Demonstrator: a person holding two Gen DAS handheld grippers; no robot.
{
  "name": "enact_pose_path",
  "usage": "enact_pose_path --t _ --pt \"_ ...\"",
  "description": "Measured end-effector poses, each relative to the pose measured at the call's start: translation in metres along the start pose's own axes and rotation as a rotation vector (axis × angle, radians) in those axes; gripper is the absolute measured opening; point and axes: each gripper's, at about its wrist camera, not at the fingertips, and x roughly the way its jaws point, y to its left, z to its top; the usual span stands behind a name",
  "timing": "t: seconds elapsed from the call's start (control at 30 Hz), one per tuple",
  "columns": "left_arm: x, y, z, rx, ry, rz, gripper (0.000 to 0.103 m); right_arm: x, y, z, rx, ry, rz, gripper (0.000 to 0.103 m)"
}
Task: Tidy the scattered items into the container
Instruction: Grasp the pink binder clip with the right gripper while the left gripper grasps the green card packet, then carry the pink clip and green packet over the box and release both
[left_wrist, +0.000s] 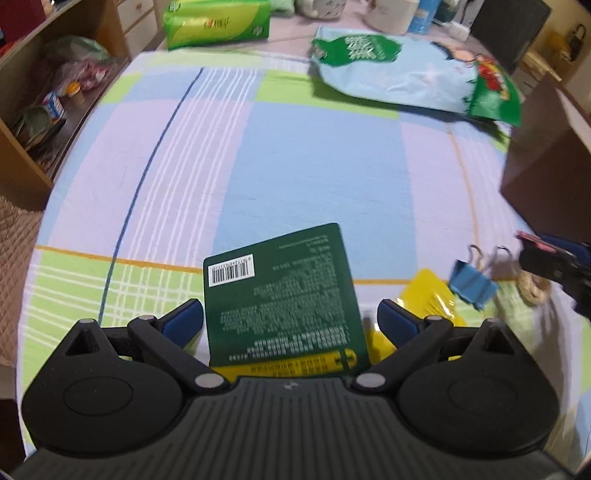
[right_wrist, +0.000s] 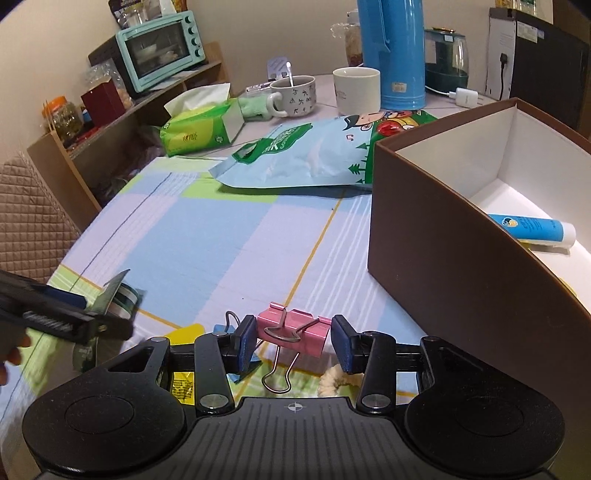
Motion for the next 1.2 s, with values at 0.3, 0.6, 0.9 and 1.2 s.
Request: enact_pose_path --t 0.3,0.6,0.9,1.2 --pt "-0.023 0.035 -0.014 -0.017 -0.031 -0.096 0.083 -0.007 -0.007 -0.002 0.032 -0.001 0.018 0.043" --pt "-0.072 0.070 -0.027 -0.137 -0.109 -0.248 0.083 -0.012 -0.001 0.003 0.037 -0.014 0.055 0.043" --pt "-0.094 0.026 -0.015 -0.035 -0.173 -0.317 0.083 -0.048 0.001 0.006 0.035 -0.079 0.063 0.043" --pt "-0.122 -0.030 -0.003 0.110 -0.242 -0.375 0.083 -0.103 -0.010 -0.004 0.072 -0.175 0.036 0.043"
